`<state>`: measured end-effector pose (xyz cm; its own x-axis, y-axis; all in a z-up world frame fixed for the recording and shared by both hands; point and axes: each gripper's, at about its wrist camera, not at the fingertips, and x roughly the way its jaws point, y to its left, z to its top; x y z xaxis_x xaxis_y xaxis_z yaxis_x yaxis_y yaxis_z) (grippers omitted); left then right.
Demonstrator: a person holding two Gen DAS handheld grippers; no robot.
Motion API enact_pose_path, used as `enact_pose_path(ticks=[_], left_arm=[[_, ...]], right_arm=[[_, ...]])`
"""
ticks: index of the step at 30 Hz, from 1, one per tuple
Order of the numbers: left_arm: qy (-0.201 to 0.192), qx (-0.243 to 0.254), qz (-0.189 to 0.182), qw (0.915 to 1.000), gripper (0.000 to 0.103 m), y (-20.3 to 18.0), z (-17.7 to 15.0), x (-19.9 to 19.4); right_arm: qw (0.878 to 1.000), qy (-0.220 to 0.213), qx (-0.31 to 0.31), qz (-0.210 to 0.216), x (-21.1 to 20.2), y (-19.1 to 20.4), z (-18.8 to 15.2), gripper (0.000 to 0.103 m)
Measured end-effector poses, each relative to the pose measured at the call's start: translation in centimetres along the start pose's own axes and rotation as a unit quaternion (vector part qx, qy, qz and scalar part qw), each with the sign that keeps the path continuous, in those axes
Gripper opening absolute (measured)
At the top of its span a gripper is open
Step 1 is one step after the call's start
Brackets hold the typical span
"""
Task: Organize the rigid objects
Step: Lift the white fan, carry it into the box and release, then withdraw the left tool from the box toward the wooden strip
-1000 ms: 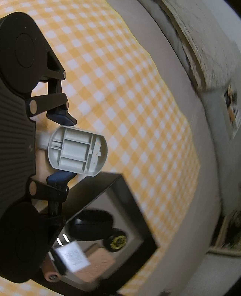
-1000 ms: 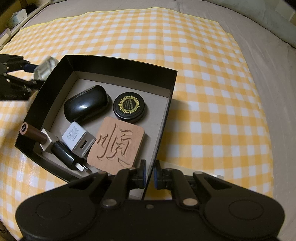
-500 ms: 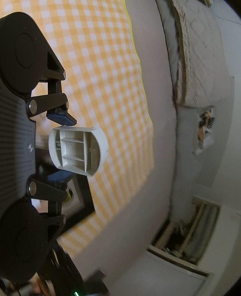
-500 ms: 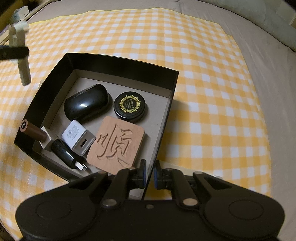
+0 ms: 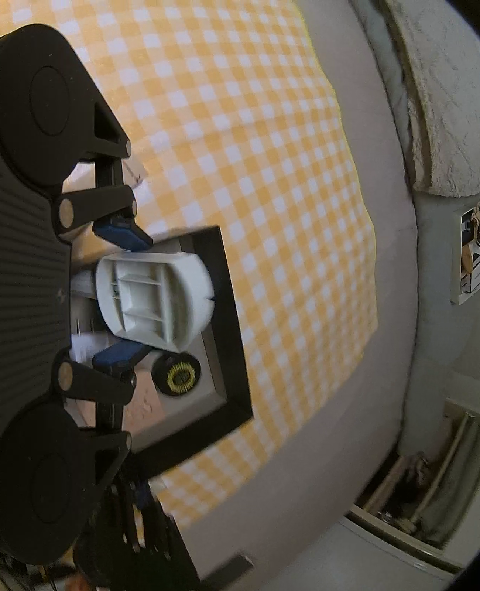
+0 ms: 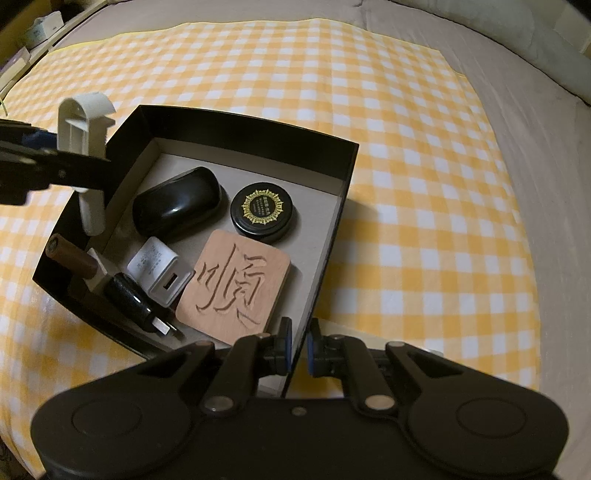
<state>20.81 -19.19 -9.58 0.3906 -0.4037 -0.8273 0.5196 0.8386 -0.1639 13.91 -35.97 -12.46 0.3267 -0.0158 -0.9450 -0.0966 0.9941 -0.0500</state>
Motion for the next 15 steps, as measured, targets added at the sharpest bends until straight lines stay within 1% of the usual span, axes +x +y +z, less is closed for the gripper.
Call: enact_pose_path(ticks=[1,2,4,5,9,11,15], left_arm=[[0.001,0.006,0.009,0.9999,0.074,-0.1,-0.1,0.1],[0.000,0.011,0.015,0.9998,0.076,-0.1,-0.2,0.1],[-0.005,0.014,0.016,0.9998,0.076,0.0,-0.3,-0.1],[-0.006,0.015,0.017,0.9997,0.078,0.1,-0.3,-0.2],[-0.002,0.022,0.026,0.9994,0.084,0.6,-0.4,-0.4],[0.002,0.022,0.026,0.9994,0.090,0.7,-0.6,-0.5],[0.000,0.019,0.029,0.9994,0.094,1.0,-0.8,-0.9]], right_arm=[[1.000,0.000,0.000,0.000,0.0,0.0,0.0,0.009],[1.000,0.000,-0.001,0.000,0.0,0.0,0.1,0.009],[1.000,0.000,-0.001,-0.001,0.0,0.0,0.0,0.009],[1.000,0.000,-0.002,-0.001,0.0,0.0,0.0,0.009],[1.000,0.000,-0.003,-0.002,0.1,0.0,0.0,0.008],[1.000,0.000,-0.004,-0.003,0.0,0.1,0.0,0.008],[1.000,0.000,-0.004,-0.004,0.1,0.1,0.0,0.008]])
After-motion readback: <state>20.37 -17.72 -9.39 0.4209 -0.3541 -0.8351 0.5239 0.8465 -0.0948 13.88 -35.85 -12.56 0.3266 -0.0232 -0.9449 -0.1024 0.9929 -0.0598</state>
